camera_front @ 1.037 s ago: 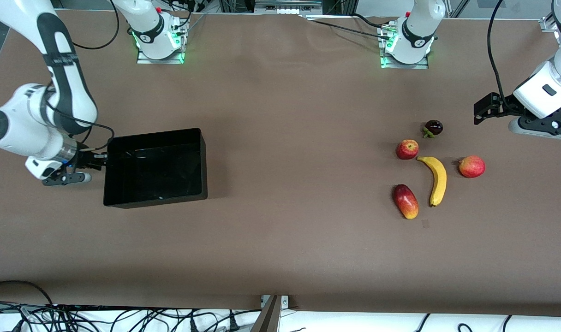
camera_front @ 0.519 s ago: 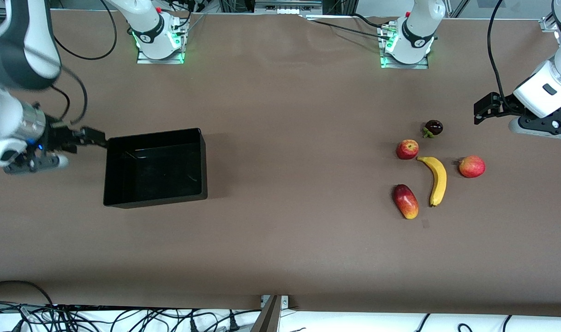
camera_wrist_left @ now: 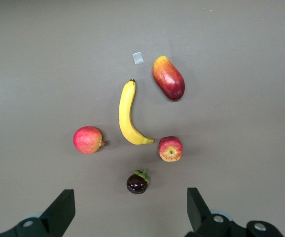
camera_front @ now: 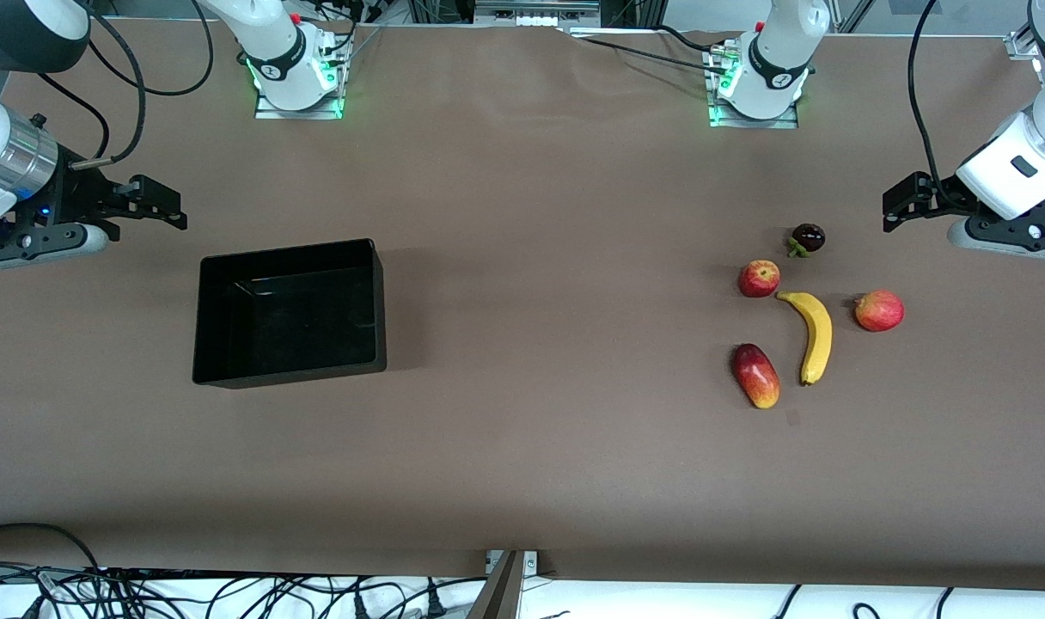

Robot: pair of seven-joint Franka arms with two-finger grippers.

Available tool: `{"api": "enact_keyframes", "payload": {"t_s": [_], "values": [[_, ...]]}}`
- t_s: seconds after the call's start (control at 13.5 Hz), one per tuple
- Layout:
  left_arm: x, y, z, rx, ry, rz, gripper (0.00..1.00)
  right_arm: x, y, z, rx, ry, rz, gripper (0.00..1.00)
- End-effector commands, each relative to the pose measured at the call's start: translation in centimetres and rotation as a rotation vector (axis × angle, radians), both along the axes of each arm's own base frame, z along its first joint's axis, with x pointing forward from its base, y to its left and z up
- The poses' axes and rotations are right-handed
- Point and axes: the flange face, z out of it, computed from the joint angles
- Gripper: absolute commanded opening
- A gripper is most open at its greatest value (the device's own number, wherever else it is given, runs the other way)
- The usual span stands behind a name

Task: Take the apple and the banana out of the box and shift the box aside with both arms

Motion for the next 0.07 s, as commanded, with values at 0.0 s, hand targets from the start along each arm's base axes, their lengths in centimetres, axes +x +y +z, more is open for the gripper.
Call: {"api": "enact_keyframes", "payload": {"t_s": [0.0], "values": [[-0.28,0.02,0.57,-0.012,-0.005,-0.012,1.00,0.39,0.72,0.80,-0.018,-0.002,0.007,1.00]]}}
